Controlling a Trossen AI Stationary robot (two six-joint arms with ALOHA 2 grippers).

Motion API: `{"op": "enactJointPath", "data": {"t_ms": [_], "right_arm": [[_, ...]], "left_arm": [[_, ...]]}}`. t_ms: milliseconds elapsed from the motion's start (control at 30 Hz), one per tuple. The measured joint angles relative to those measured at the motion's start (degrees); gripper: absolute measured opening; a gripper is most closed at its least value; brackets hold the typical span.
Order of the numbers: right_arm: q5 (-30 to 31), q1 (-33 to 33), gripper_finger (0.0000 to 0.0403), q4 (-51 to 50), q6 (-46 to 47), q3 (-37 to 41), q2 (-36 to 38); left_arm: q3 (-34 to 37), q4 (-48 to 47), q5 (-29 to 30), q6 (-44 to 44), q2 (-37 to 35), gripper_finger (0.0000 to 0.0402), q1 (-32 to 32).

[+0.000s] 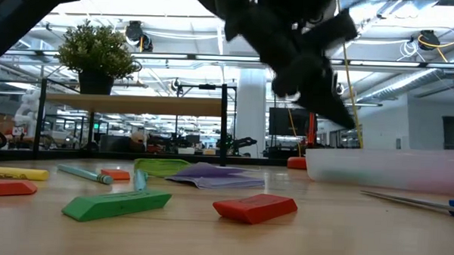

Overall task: Pack school essentials
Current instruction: Put the blue scissors into the pink supply box

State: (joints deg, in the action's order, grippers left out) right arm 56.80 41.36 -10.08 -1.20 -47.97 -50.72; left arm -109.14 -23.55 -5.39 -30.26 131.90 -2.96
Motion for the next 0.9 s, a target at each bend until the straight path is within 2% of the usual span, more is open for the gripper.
{"op": "enactJointPath", "data": {"t_ms": [267, 467, 567, 667, 900], "right_arm": [[-0.45, -0.02, 0.0153, -3.43, 4.66, 0.02, -0.02], [-6.03, -0.04, 0.0153, -5.09, 12.99, 0.12, -0.56], [-8.77, -0.04, 0.0153, -4.89, 16.12, 0.92, -1.64], [-10.80, 0.10, 0.0153, -4.78, 20.14, 1.46, -3.82], [-19.37, 2.19, 0.0153, -1.06, 26.13, 1.55, -8.54]], "left_arm": [[-0.03, -10.74, -0.01, 3.51, -5.76, 0.0109, 0.04], [0.29, -21.66, 1.39, 9.50, -7.11, 0.0085, 0.04], [3.28, -21.36, 1.58, 12.42, -7.78, 0.0072, -0.52], [7.12, -21.32, 4.61, 16.00, -8.92, 0.0058, -1.46], [15.13, -19.80, 11.57, 23.05, -17.19, 0.0032, -4.27]]}}
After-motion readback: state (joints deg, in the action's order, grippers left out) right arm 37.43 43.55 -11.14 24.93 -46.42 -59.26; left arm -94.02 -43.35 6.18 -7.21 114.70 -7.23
